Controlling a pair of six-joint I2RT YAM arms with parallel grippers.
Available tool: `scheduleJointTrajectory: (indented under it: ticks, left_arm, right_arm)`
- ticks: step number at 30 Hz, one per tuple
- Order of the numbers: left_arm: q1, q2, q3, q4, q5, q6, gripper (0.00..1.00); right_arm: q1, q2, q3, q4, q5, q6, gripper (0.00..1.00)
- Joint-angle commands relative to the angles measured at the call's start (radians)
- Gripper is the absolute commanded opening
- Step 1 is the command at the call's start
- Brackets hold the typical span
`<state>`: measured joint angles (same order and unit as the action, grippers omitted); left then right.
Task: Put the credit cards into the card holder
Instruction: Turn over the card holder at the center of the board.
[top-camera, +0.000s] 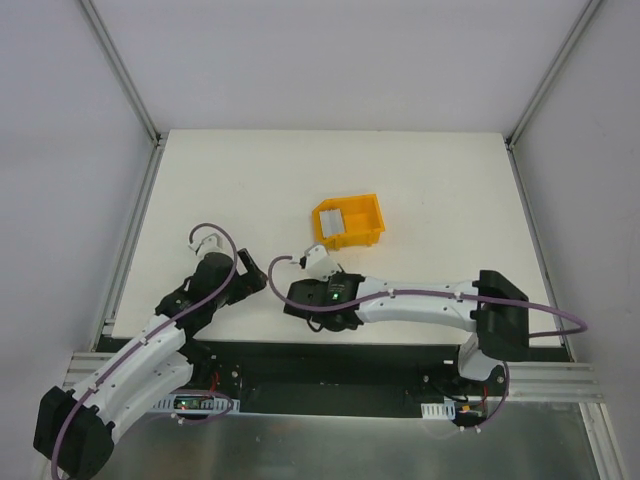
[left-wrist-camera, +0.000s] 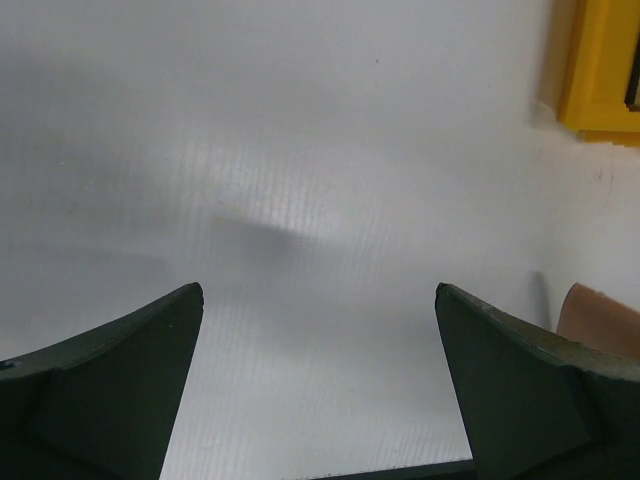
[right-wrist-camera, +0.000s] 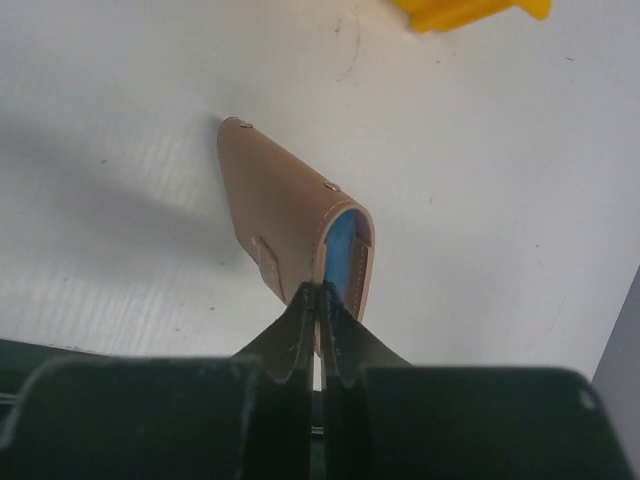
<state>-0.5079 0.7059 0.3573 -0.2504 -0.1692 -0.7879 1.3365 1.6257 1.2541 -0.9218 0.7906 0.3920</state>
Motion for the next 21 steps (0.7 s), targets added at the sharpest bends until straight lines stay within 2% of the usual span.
scheduleJointTrajectory:
  ticks: [1, 8, 11, 16, 21]
  left_arm:
    - [0.049, -0.069, 0.008, -0.087, -0.018, -0.066, 0.99]
    - [0.055, -0.17, -0.014, -0.144, -0.05, -0.094, 0.99]
    - [0.055, -0.186, -0.017, -0.151, -0.043, -0.076, 0.99]
    - [0.055, -0.186, -0.009, -0.151, -0.01, -0.011, 0.99]
    - [0.055, -0.178, -0.001, -0.129, 0.034, 0.053, 0.99]
  right_arm:
    - [0.076, 0.085, 0.094, -0.065, 0.065, 0.025, 0.01]
    - [0.09, 0.129, 0.041, 0.095, -0.112, -0.019, 0.01]
    - [0.092, 0.134, 0.024, 0.153, -0.183, -0.041, 0.05]
    - [0.089, 0.088, -0.036, 0.247, -0.292, -0.036, 0.29]
    - [0.064, -0.071, -0.148, 0.383, -0.404, -0.025, 0.44]
